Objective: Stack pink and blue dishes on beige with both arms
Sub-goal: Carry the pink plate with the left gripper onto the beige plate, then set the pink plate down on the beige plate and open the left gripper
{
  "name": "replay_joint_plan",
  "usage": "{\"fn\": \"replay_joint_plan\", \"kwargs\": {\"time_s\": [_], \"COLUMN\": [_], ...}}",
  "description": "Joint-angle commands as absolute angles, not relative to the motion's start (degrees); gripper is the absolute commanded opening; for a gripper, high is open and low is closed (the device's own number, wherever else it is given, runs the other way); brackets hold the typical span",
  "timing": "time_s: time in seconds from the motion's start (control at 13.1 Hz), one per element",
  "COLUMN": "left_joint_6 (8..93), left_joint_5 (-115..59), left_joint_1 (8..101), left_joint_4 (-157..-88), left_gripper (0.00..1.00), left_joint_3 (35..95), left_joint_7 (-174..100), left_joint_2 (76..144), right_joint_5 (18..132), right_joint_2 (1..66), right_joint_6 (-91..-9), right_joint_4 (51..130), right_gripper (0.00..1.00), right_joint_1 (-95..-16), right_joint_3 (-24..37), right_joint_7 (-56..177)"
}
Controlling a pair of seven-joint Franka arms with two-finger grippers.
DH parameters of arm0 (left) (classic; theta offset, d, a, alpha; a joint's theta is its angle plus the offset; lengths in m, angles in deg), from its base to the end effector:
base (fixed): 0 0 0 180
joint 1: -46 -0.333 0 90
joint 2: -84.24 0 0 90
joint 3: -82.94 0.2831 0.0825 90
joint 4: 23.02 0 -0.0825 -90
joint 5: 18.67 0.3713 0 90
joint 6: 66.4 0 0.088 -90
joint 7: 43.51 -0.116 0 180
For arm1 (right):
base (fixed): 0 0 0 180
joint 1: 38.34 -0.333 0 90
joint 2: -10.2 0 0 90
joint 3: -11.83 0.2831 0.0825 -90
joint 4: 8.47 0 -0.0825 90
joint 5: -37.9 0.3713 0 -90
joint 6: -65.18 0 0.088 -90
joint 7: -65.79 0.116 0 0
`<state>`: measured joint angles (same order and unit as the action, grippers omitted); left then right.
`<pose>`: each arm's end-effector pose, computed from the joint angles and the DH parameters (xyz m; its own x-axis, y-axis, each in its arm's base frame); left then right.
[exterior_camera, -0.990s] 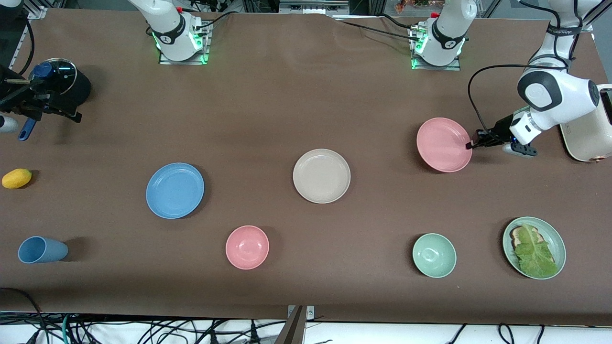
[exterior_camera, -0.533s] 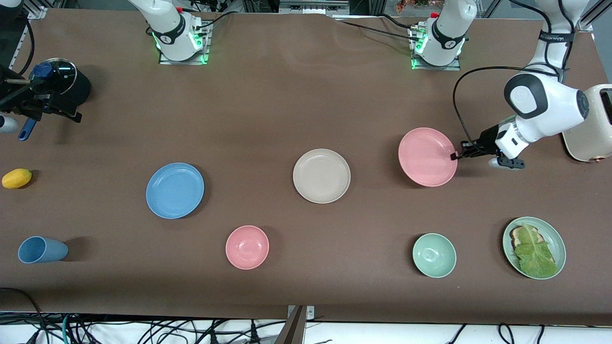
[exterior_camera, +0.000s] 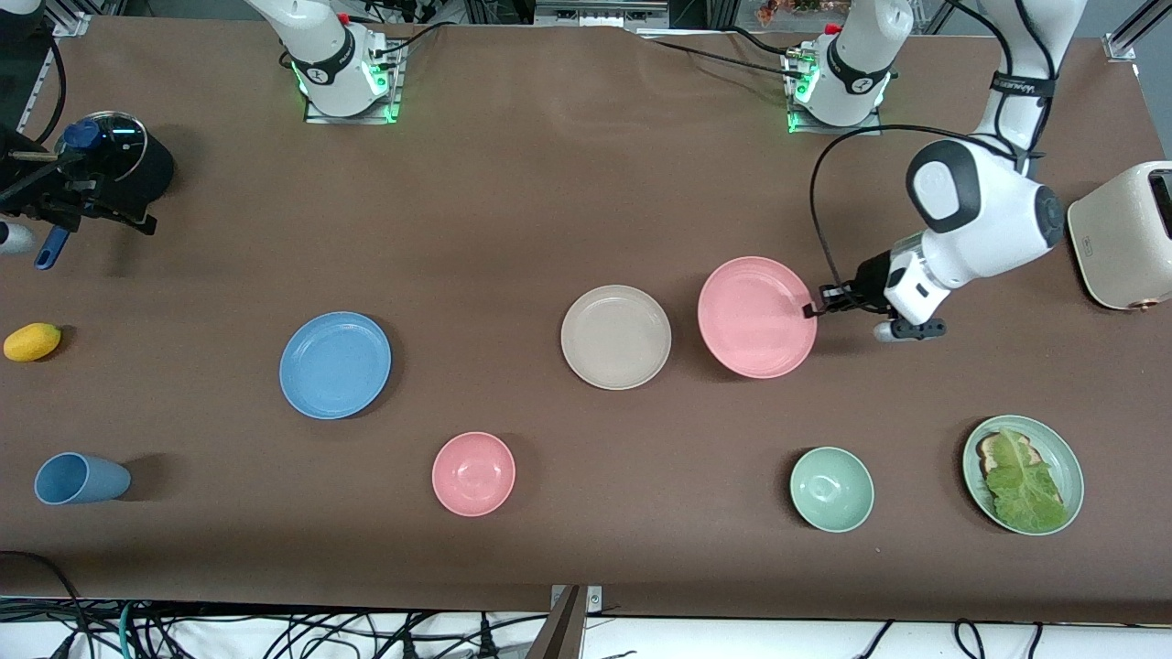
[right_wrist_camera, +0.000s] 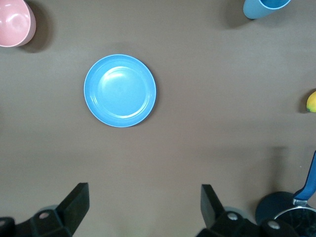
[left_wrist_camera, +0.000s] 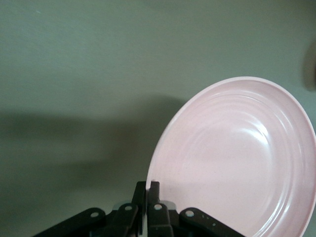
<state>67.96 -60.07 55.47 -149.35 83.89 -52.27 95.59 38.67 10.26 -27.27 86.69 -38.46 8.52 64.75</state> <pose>0.5247 -0.0928 0.2580 0.9741 0.2007 -0.1045 0.2262 -0.8564 0.4641 0.5416 -0.0287 0.5443 0.9981 -0.0380 -0.0481 -0.0388 -0.9991 -0.0142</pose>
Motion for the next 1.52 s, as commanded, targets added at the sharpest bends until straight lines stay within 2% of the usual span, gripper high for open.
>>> {"fn": "replay_joint_plan", "kwargs": {"time_s": [0.0, 0.91, 1.45], "left_joint_6": [68.2, 80.1, 83.5], "left_joint_5": [-61.3, -61.2, -54.6], "left_joint_1": [58.1, 77.5, 79.7], "left_joint_4": [-146.2, -141.1, -141.1], "left_gripper": [0.00, 0.00, 0.00], "left_joint_3": [83.4, 83.5, 83.6], "left_joint_7": [-47.7, -26.1, -26.2], "left_joint_2": [98.1, 106.0, 108.3], "right_joint_5": [38.6, 38.3, 37.8], "right_joint_2": [10.5, 10.5, 10.5], "right_joint_6": [-27.1, -26.8, -26.8], "right_joint_4": [85.7, 85.6, 85.6], "right_gripper": [1.00, 1.00, 1.00], "right_joint_1": [-38.3, -38.2, -38.2], "right_joint_3": [8.5, 8.4, 8.4], "right_joint_7": [63.8, 63.5, 62.2]}}
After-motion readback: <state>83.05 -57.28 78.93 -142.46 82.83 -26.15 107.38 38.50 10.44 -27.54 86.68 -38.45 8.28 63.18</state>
